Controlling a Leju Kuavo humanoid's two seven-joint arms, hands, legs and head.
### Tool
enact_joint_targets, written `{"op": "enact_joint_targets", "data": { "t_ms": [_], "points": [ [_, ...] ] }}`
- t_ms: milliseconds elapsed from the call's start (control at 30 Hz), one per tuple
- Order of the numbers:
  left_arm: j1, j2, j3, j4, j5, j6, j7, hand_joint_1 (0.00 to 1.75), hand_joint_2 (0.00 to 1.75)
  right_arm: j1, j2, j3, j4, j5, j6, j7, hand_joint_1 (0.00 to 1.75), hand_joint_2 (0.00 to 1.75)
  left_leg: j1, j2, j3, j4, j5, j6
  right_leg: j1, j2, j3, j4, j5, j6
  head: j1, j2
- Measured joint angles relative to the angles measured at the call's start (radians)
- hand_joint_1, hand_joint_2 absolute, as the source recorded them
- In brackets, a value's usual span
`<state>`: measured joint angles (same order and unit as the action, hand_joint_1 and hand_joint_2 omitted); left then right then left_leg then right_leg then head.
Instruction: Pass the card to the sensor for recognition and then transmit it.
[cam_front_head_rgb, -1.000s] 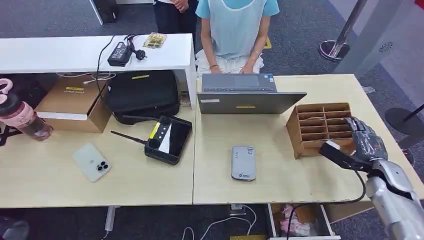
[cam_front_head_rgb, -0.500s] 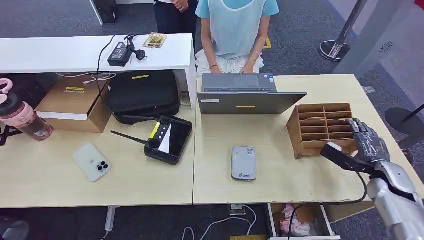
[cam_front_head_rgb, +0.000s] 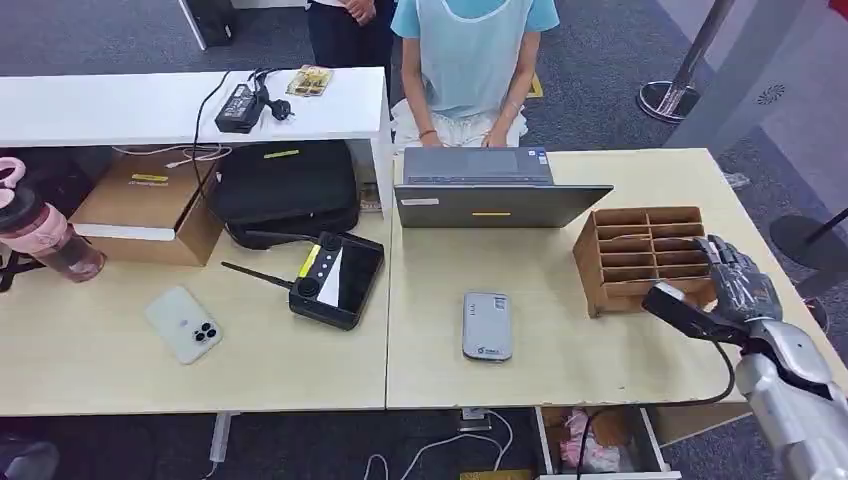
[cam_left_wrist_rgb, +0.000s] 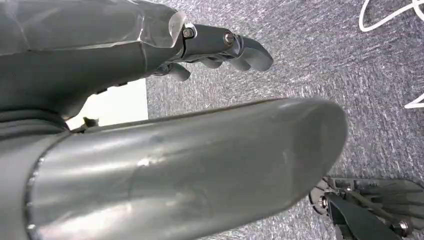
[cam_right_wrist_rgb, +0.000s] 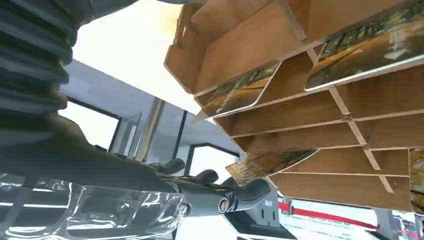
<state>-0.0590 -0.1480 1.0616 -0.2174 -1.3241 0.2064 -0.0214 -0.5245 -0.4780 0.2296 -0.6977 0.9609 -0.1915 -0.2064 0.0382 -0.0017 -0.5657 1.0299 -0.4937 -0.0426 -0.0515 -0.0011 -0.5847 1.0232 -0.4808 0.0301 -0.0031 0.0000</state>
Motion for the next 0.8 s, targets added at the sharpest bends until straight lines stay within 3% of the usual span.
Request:
{"op": "enact_joint_targets", "data": {
  "t_ms": [567, 600, 633, 667, 700, 800],
  "points": [
    [0.0, 0.0, 0.0, 0.0, 0.0, 0.0, 0.0, 0.0, 0.0, -0.021, 0.002, 0.0, 0.023, 0.034, 0.016, 0.018, 0.03, 1.75, 0.0, 0.0, 0.0, 0.0, 0.0, 0.0, 0.0, 0.0, 0.0, 0.0, 0.0, 0.0, 0.0, 0.0],
    [0.0, 0.0, 0.0, 0.0, 0.0, 0.0, 0.0, 0.0, 0.0, -0.022, 0.003, 0.0, 0.024, 0.034, 0.016, 0.018, 0.17, 1.75, 0.0, 0.0, 0.0, 0.0, 0.0, 0.0, 0.0, 0.0, 0.0, 0.0, 0.0, 0.0, 0.0, 0.0],
    [0.0, 0.0, 0.0, 0.0, 0.0, 0.0, -0.001, 0.0, 0.0, -0.022, 0.003, 0.0, 0.024, 0.034, 0.016, 0.018, 0.17, 1.75, 0.0, 0.0, 0.0, 0.0, 0.0, 0.0, 0.0, 0.0, 0.0, 0.0, 0.0, 0.0, 0.0, 0.0],
    [0.0, 0.0, 0.0, 0.0, 0.0, 0.0, -0.001, 0.0, 0.0, -0.022, 0.004, 0.0, 0.024, 0.034, 0.016, 0.018, 1.03, 1.75, 0.0, 0.0, 0.0, 0.0, 0.0, 0.0, 0.0, 0.0, 0.0, 0.0, 0.0, 0.0, 0.0, 0.0],
    [0.0, 0.0, 0.0, 0.0, 0.0, 0.0, -0.001, 0.0, 0.0, -0.022, 0.004, 0.0, 0.024, 0.034, 0.016, 0.018, 1.36, 1.75, 0.0, 0.0, 0.0, 0.0, 0.0, 0.0, 0.0, 0.0, 0.0, 0.0, 0.0, 0.0, 0.0, 0.0],
    [0.0, 0.0, 0.0, 0.0, -0.001, 0.0, -0.002, 0.0, 0.0, -0.022, 0.004, 0.0, 0.024, 0.034, 0.016, 0.018, 1.36, 1.75, 0.0, 0.0, 0.0, 0.0, 0.0, 0.0, 0.0, 0.0, 0.0, 0.0, 0.0, 0.0, 0.0, 0.0]
  ]
}}
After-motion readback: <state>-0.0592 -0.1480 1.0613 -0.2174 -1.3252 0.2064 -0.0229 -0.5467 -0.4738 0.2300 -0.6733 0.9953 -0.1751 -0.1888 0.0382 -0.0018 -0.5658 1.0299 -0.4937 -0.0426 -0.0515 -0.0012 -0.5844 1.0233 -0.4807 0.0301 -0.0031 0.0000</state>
